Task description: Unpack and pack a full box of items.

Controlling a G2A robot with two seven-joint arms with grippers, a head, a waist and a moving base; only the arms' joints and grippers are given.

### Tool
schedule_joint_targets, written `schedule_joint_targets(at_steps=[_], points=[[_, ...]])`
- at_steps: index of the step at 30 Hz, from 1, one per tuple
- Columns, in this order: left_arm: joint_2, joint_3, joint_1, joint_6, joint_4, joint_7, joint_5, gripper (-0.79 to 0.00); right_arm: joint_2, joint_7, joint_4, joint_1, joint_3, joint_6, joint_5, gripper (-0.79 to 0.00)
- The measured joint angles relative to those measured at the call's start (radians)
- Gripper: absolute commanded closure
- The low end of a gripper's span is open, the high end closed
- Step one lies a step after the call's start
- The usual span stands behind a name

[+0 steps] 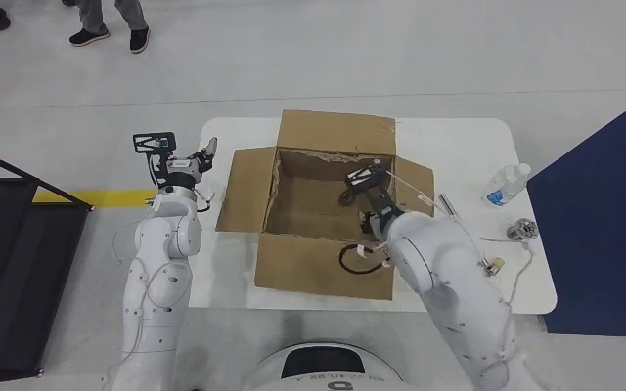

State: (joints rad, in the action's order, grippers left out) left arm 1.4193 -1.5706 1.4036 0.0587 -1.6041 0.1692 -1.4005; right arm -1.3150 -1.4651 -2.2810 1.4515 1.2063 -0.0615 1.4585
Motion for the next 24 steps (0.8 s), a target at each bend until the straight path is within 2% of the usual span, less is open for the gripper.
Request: schedule_joint_targets(at_steps=[2,6,11,14,19,24], points=[[0.000,0.000,0.000,0.000,0.000,0.000,0.000,-0.785,0.011,0.078,-0.086,0.104,0.127,0.038,-0.073,-0.388],[0.000,0.000,0.000,0.000,0.000,0.000,0.000,-0.785,0.022,0.214,-0.069,0.241,0.373,0.088,-0.230,-0.409],[0.000,0.000,0.000,0.000,0.000,0.000,0.000,-0.785,0.027,0.244,-0.063,0.395,0.655,0.110,-0.437,-0.409],[0.000,0.000,0.000,0.000,0.000,0.000,0.000,-0.785,0.029,0.240,-0.003,0.449,0.780,0.128,-0.549,-0.391],[0.000,0.000,0.000,0.000,0.000,0.000,0.000,-0.785,0.037,0.187,0.133,0.444,0.900,0.086,-0.655,-0.385],[0.000,0.000,0.000,0.000,0.000,0.000,0.000,-0.785,0.052,0.117,0.293,0.345,0.896,-0.017,-0.633,-0.366]])
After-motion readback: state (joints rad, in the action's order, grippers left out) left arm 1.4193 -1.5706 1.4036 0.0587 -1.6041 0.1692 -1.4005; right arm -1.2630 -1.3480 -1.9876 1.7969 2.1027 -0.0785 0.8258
